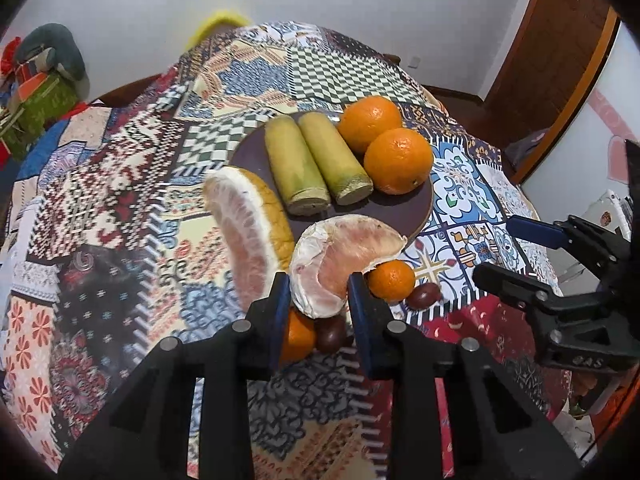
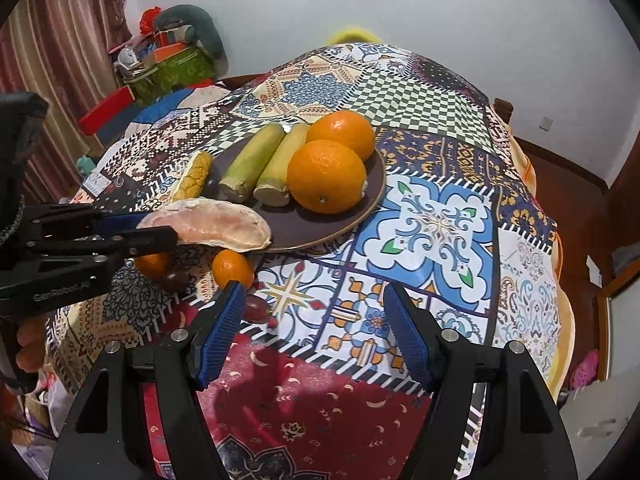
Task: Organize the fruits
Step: 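Lift both open grippers off the plate toward the pomelo segments and mandarins, then grasp the pink pomelo segment with the left gripper while the right gripper grasps a mandarin, then carry the pomelo segment with the left gripper while the right gripper carries the mandarin to the plate, then lower both held fruits onto the plate and open both grippers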
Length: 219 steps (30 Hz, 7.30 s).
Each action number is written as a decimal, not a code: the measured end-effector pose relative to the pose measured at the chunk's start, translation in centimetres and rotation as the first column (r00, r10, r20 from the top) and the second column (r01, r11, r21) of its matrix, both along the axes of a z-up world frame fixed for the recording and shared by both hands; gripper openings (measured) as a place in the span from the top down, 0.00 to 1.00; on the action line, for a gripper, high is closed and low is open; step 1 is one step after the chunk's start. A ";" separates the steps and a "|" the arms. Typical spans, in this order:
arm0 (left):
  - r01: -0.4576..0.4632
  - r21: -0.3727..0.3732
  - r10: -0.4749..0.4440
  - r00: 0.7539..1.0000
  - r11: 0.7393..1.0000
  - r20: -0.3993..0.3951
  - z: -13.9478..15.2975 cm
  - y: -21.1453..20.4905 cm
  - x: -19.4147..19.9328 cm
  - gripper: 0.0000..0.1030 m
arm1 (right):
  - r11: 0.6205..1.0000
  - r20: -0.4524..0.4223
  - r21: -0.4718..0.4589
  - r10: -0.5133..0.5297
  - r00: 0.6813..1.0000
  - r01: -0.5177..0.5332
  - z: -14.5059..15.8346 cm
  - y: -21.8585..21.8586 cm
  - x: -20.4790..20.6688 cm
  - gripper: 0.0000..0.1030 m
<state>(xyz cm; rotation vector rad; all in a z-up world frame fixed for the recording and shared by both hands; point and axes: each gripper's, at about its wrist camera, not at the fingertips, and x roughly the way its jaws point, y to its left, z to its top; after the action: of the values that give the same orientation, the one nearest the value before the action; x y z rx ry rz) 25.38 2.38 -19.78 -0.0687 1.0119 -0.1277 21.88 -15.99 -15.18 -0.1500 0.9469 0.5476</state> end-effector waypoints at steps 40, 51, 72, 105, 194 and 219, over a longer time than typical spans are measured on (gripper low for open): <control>-0.029 0.125 0.026 0.999 0.992 0.030 0.8 4.1 -3.4 0.34 | 0.990 -0.061 0.018 0.141 0.988 -0.140 -3.2 5.9 1.0 0.72; -0.103 0.059 0.097 0.990 0.993 0.100 3.9 6.1 -1.4 0.34 | 0.992 0.033 0.064 0.108 0.994 -0.110 0.4 3.7 0.3 0.72; -0.077 -0.014 0.075 0.992 0.997 -0.103 -2.6 5.6 5.0 0.37 | 0.991 0.023 0.078 0.103 0.994 -0.105 -0.3 2.8 1.2 0.72; -0.099 0.080 0.100 0.995 0.992 -0.013 0.0 6.9 2.2 0.77 | 0.991 0.042 0.094 0.094 0.995 -0.097 0.8 2.9 0.7 0.72; -0.004 -0.062 0.002 1.000 0.998 -0.018 -1.2 3.0 13.8 0.52 | 0.993 0.125 0.055 0.093 0.988 -0.100 0.8 5.0 10.7 0.72; -0.029 -0.086 0.028 0.999 0.996 -0.015 -0.4 3.4 12.6 0.51 | 0.992 0.125 0.062 0.102 0.987 -0.110 1.5 4.5 9.6 0.72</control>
<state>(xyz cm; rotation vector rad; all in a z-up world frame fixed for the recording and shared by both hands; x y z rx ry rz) 37.97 5.75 -20.16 -0.1634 1.0181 -0.1448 31.48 -11.48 -13.68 -0.1709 0.8039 0.6614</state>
